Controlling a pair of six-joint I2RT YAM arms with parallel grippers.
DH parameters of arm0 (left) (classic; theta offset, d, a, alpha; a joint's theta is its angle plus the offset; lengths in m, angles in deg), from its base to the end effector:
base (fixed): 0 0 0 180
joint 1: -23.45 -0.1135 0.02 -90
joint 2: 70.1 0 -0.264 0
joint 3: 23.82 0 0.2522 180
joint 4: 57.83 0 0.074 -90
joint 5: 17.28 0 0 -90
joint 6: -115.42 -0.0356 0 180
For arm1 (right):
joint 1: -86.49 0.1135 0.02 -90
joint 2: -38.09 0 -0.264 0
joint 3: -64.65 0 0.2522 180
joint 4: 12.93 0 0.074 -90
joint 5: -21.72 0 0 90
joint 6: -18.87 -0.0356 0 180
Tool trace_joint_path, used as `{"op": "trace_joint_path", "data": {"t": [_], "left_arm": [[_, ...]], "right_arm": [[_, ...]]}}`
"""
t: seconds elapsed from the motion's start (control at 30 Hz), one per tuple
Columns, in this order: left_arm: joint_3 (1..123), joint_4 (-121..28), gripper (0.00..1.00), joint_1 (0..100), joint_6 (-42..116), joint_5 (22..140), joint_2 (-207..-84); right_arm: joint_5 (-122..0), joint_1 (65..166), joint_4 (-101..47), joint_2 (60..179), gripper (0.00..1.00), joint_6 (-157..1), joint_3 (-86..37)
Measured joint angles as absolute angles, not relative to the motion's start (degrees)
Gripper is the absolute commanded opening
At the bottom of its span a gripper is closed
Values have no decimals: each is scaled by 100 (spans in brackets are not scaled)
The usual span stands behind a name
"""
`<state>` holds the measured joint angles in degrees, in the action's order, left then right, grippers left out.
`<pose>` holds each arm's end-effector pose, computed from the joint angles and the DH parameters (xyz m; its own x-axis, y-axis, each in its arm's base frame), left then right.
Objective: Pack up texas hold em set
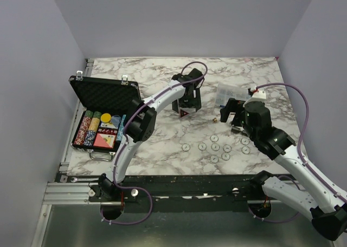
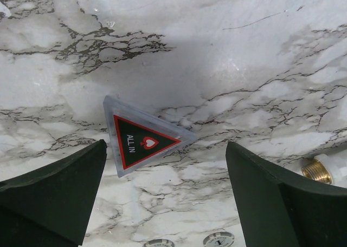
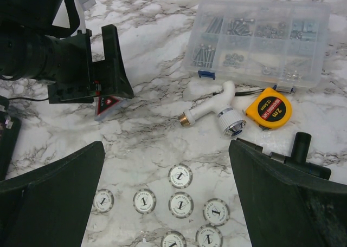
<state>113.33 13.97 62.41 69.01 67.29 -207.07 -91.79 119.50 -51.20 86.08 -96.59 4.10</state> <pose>0.3907 -0.3116 0.1906 -0.9501 -0.1145 -0.2903 -0.0722 0.9857 -0.1524 0.1633 0.0892 0.3182 -0.4136 0.2014 -0.8879 -0.0225 0.9727 0.2311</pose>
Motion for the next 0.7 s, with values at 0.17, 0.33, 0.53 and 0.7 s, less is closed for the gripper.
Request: {"op": "trace_joint_path", "data": {"t": [0.17,0.33,0.53,0.7], "left_arm": [[11274,1467,90,6241,6873,6825,-20739],[10736,1152,89,6239,6775,7210,-20521],[9189,331,90,6200,6635,7719,-19572],[7904,-259,95,6032,6532,7894,-18447]], "right_arm": [[-9177,11950,-5118,8671,100,-9663,410],[-9113,11950,-5096,8940,100,-9759,410],[-8864,11948,-4904,9530,100,-10015,368],[-8549,11850,-4412,10155,98,-10196,294]]}}
